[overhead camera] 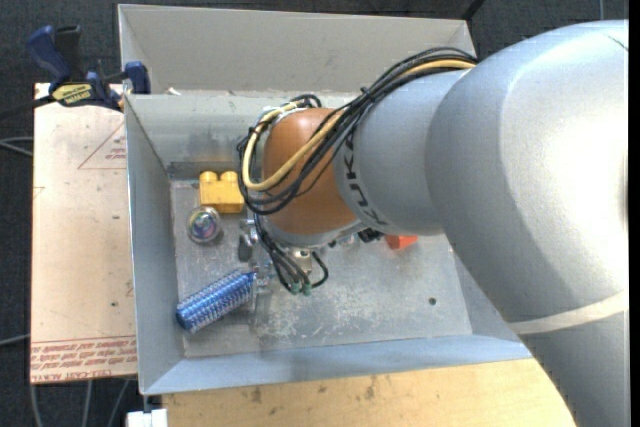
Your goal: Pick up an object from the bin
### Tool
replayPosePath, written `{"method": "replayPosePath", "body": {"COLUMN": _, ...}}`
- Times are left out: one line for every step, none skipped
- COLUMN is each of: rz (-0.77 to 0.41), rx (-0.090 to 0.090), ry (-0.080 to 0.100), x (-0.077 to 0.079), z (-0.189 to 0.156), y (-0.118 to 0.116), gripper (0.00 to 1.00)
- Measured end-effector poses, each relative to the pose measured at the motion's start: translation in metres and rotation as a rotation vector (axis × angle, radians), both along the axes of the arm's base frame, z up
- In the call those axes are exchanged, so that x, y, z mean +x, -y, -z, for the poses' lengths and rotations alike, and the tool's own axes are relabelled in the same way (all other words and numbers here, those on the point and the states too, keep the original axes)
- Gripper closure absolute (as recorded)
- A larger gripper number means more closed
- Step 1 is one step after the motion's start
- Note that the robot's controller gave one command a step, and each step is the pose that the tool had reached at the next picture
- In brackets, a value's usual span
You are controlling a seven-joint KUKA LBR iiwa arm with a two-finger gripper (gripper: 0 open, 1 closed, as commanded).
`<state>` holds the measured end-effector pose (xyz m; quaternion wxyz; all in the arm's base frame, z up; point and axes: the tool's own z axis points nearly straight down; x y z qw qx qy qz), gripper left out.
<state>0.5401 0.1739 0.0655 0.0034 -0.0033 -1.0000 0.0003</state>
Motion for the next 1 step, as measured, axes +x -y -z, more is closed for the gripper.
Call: {"method": "replayPosePath", "body": {"rz": 0.002, "rx": 0.002, "ry": 0.007, "x": 0.0026, "z": -0.0045, "y": -0.0002, "gripper": 1.0}}
